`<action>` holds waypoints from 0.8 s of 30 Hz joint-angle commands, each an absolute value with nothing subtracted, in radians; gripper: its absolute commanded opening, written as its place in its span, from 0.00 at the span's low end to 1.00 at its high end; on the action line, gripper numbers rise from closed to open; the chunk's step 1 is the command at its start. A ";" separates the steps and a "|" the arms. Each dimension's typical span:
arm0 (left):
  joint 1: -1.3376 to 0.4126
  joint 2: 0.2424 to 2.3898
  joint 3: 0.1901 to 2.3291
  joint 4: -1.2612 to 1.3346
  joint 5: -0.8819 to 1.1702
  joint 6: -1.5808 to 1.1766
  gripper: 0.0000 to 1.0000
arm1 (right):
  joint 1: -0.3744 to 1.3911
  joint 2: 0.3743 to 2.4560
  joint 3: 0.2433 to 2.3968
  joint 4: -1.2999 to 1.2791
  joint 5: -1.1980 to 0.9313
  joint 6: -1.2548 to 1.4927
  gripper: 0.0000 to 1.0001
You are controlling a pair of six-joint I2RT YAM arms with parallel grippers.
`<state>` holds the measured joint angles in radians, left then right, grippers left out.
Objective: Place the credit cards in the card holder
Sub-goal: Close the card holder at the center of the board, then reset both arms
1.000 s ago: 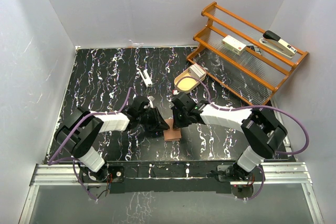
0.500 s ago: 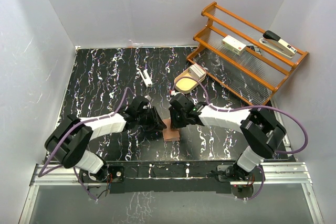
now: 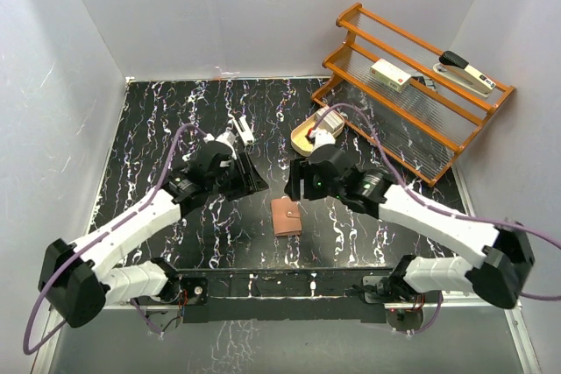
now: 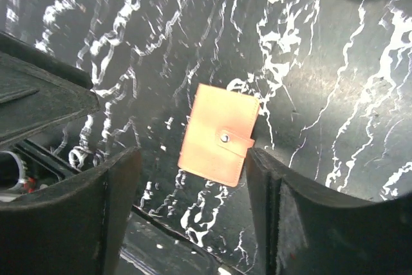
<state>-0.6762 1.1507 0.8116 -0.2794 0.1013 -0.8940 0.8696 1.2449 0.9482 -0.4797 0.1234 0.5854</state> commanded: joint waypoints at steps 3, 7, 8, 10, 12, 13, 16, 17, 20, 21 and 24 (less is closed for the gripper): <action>-0.678 1.032 1.023 -0.550 0.027 -0.780 0.57 | 0.871 1.071 1.070 -0.548 0.217 0.565 0.97; -0.678 0.974 1.161 -0.671 0.000 -0.726 0.99 | 0.871 0.999 1.144 -0.606 0.250 0.570 0.98; -0.677 0.960 1.189 -0.693 -0.009 -0.713 0.99 | 0.871 0.981 1.159 -0.614 0.259 0.572 0.98; -0.677 0.933 1.231 -0.723 -0.019 -0.686 0.99 | 0.871 0.944 1.179 -0.621 0.271 0.575 0.98; -0.678 0.895 1.252 -0.739 -0.020 -0.673 0.99 | 0.871 0.908 1.189 -0.621 0.284 0.578 0.98; -0.678 0.880 1.259 -0.740 -0.021 -0.666 0.99 | 0.871 0.893 1.194 -0.621 0.290 0.580 0.98; -0.678 0.828 1.267 -0.731 -0.010 -0.667 0.99 | 0.871 0.856 1.217 -0.635 0.310 0.586 0.98; -0.678 0.811 1.267 -0.726 -0.008 -0.667 0.99 | 0.871 0.848 1.222 -0.639 0.313 0.589 0.98; -0.678 0.768 1.252 -0.725 -0.006 -0.672 0.99 | 0.871 0.825 1.219 -0.632 0.312 0.605 0.98; -0.678 0.754 1.245 -0.727 -0.011 -0.672 0.99 | 0.871 0.817 1.210 -0.627 0.310 0.610 0.98; -0.678 0.720 1.217 -0.730 -0.037 -0.678 0.99 | 0.871 0.797 1.172 -0.606 0.313 0.629 0.98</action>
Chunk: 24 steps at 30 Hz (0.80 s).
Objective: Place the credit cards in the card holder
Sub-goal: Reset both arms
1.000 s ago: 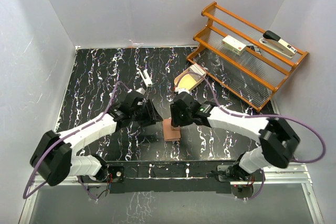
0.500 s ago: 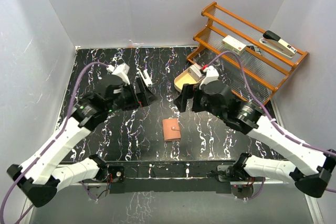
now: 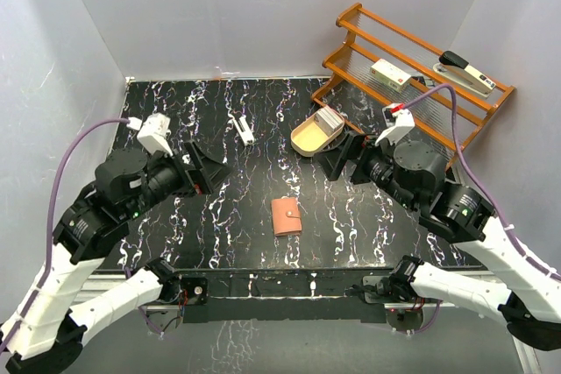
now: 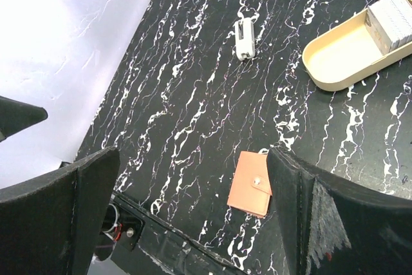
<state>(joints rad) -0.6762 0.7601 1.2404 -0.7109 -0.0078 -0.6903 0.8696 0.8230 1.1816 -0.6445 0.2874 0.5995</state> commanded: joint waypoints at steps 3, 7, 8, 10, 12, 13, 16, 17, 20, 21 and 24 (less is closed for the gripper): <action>-0.678 0.698 1.192 -0.724 -0.044 -0.683 0.99 | 0.871 0.776 1.130 -0.571 0.317 0.664 0.98; -0.678 0.679 1.152 -0.696 -0.043 -0.689 0.99 | 0.871 0.750 1.097 -0.535 0.306 0.684 0.98; -0.678 0.676 1.144 -0.689 -0.043 -0.691 0.99 | 0.871 0.747 1.094 -0.533 0.306 0.688 0.98; -0.678 0.673 1.133 -0.682 -0.044 -0.699 0.99 | 0.871 0.745 1.088 -0.528 0.296 0.702 0.98; -0.678 0.675 1.123 -0.672 -0.041 -0.700 0.99 | 0.871 0.747 1.081 -0.530 0.282 0.709 0.98; -0.678 0.676 1.118 -0.671 -0.041 -0.701 0.99 | 0.871 0.747 1.077 -0.532 0.281 0.714 0.98; -0.678 0.681 1.114 -0.666 -0.041 -0.701 0.99 | 0.871 0.743 1.064 -0.530 0.281 0.720 0.98; -0.678 0.680 1.114 -0.663 -0.043 -0.700 0.99 | 0.871 0.742 1.063 -0.530 0.280 0.721 0.98; -0.678 0.684 1.121 -0.654 -0.047 -0.696 0.99 | 0.871 0.745 1.067 -0.530 0.272 0.720 0.98; -0.678 0.687 1.126 -0.656 -0.055 -0.691 0.99 | 0.871 0.744 1.069 -0.530 0.274 0.717 0.98; -0.678 0.693 1.147 -0.669 -0.083 -0.687 0.99 | 0.871 0.747 1.081 -0.534 0.284 0.716 0.98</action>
<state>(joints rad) -0.6762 0.6849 1.1145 -0.6800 -0.0456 -0.6994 0.8696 0.7544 1.0637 -0.5903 0.2775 0.7105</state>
